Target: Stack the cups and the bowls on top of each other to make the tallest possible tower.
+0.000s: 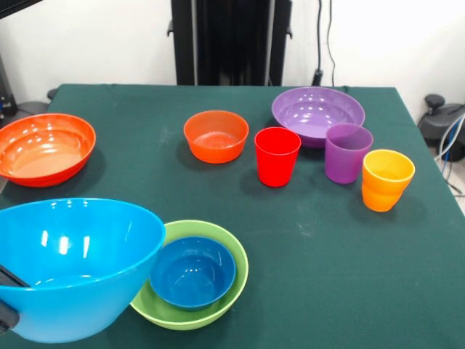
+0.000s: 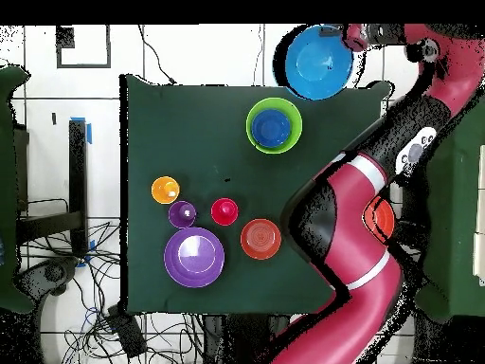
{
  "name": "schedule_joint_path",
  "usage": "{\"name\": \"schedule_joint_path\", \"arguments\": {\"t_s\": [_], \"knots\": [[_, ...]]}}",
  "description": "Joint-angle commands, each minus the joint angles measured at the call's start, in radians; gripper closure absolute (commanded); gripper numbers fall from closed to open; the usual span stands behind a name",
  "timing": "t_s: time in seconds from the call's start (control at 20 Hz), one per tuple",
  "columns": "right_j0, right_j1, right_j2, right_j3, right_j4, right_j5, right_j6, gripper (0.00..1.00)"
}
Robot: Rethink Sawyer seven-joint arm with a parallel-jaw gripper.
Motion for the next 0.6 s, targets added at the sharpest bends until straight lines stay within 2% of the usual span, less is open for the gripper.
{"name": "schedule_joint_path", "arguments": {"t_s": [0.05, 0.6], "knots": [[0.060, -0.001, 0.002, -0.146, -0.114, -0.101, 0.155, 1.00], [0.071, 0.003, 0.002, -0.145, -0.123, -0.122, 0.184, 1.00]]}}
